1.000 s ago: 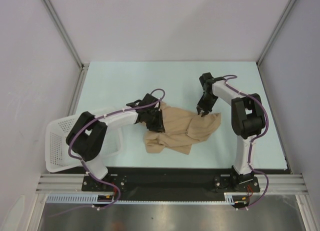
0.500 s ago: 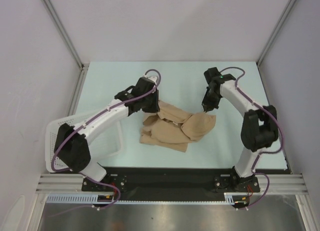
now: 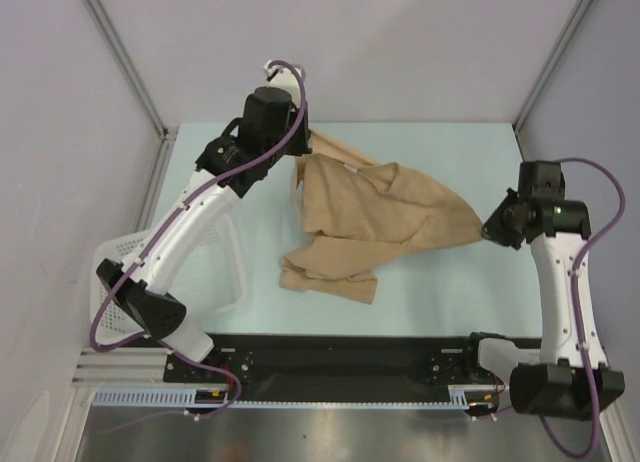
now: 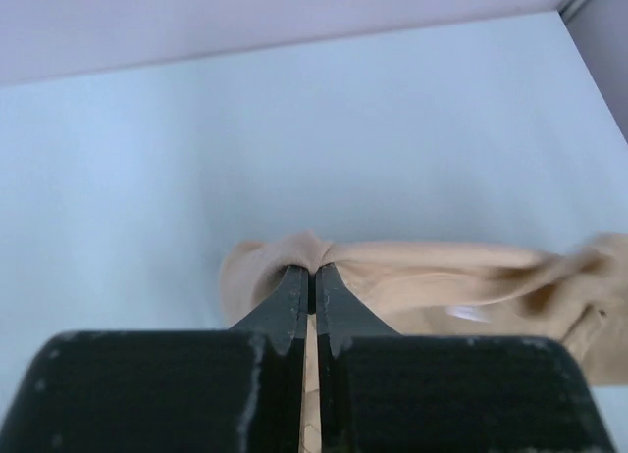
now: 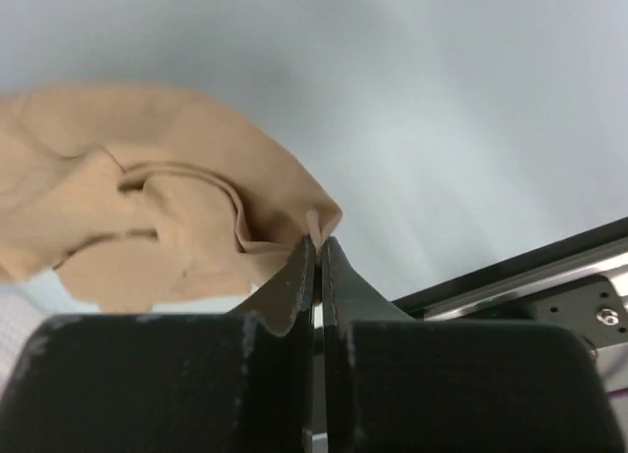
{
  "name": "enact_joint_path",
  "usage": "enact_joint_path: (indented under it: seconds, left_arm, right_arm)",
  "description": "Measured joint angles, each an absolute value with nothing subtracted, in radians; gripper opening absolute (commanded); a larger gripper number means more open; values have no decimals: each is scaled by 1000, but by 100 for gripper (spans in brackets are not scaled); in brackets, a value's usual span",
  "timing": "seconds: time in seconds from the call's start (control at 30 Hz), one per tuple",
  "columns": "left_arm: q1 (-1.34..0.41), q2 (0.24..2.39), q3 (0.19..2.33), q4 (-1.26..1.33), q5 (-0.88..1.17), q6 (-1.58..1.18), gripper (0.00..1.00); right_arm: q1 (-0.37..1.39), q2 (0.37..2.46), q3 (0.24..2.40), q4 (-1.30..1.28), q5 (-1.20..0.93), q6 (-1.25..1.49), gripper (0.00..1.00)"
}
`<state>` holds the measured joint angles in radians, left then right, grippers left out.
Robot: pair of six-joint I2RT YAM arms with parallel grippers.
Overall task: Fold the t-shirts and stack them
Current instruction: Flatten the tshirt out
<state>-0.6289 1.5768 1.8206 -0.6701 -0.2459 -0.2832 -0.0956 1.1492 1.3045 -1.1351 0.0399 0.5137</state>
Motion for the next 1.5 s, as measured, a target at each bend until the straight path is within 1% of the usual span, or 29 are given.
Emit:
enact_joint_path:
  seconds: [0.17, 0.27, 0.43, 0.6, 0.7, 0.8, 1.0, 1.17, 1.27, 1.3, 1.43, 1.47, 1.5]
  left_arm:
    - [-629, 1596, 1908, -637, -307, -191, 0]
    - [-629, 1597, 1977, -619, -340, -104, 0]
    - [-629, 1543, 2085, -569, -401, 61, 0]
    - [-629, 1445, 2189, -527, -421, 194, 0]
    - [-629, 1393, 2277, -496, -416, 258, 0]
    - [-629, 1372, 2354, -470, -397, 297, 0]
    - [-629, 1399, 2415, -435, -322, 313, 0]
    - [-627, 1517, 2381, -419, -253, 290, 0]
    - [-623, 1637, 2346, -403, -210, 257, 0]
    - [-623, 1691, 2324, -381, -201, 241, 1]
    - [-621, 1880, 2170, -250, -184, 208, 0]
    - [-621, 1953, 2164, -242, -180, 200, 0]
    - [-621, 2034, 2177, -233, -177, 192, 0]
  right_arm:
    - [-96, 980, 1192, -1200, -130, 485, 0]
    - [-73, 910, 1188, -1201, -241, 466, 0]
    - [-47, 805, 1282, -1198, -442, 415, 0]
    - [-43, 757, 1416, -1199, -654, 404, 0]
    - [-42, 765, 1507, -1215, -710, 391, 0]
    - [-41, 772, 1554, -1216, -744, 389, 0]
    - [-40, 799, 1599, -1250, -724, 387, 0]
    - [-40, 801, 1628, -1298, -621, 381, 0]
    - [-40, 791, 1571, -1298, -534, 382, 0]
    - [-40, 785, 1523, -1286, -496, 384, 0]
    - [-40, 834, 1364, -1271, -378, 409, 0]
    - [-39, 869, 1330, -1269, -351, 418, 7]
    - [-31, 912, 1299, -1262, -321, 429, 11]
